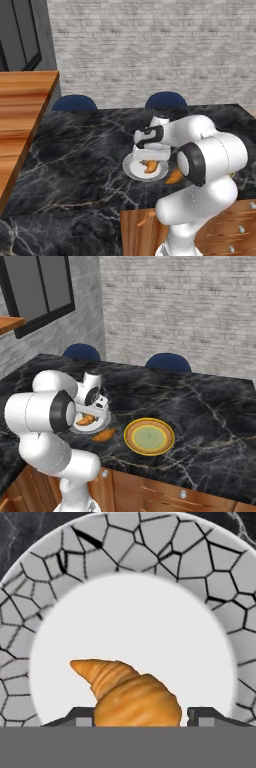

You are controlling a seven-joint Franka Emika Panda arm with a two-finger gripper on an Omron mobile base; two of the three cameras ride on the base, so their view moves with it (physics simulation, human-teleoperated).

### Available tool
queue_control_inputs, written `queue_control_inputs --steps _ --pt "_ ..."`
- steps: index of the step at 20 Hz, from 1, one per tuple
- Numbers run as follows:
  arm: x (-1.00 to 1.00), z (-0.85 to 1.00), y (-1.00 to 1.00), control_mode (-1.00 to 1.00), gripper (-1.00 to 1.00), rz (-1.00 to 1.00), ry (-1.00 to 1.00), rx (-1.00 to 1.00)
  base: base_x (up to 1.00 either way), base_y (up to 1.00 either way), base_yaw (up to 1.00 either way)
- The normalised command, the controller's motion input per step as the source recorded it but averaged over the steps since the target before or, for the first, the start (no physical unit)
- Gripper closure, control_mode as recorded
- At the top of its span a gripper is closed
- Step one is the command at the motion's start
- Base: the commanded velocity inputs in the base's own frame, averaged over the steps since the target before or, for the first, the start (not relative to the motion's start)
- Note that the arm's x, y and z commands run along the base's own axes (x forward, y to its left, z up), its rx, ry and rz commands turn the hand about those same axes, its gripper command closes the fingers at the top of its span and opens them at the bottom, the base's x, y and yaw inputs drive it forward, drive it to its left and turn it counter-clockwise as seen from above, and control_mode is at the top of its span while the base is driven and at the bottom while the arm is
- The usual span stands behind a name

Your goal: Place the pastries on the plates.

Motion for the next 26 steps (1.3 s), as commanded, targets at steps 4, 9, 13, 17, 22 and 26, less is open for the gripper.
queue_control_inputs --steps 4,9,13,17,22,26 --pt "0.05 -0.37 0.12 -1.0 -1.0 0.0 -0.06 0.0 0.0 0.0 0.0" --pt "0.04 -0.31 0.07 -1.0 -1.0 0.0 -0.09 0.0 0.0 0.0 0.0" --pt "0.01 0.25 -0.06 -1.0 -1.0 0.0 -0.15 0.0 0.0 0.0 0.0" --pt "0.0 0.65 -0.24 -1.0 -1.0 0.01 -0.21 0.0 0.0 0.0 0.0" --pt "-0.29 0.59 -0.53 -1.0 -1.0 -0.07 -0.05 -0.08 0.0 0.0 0.0" --pt "-0.48 0.29 -0.62 -1.0 -1.0 -0.42 0.11 -0.07 0.0 0.0 0.0"
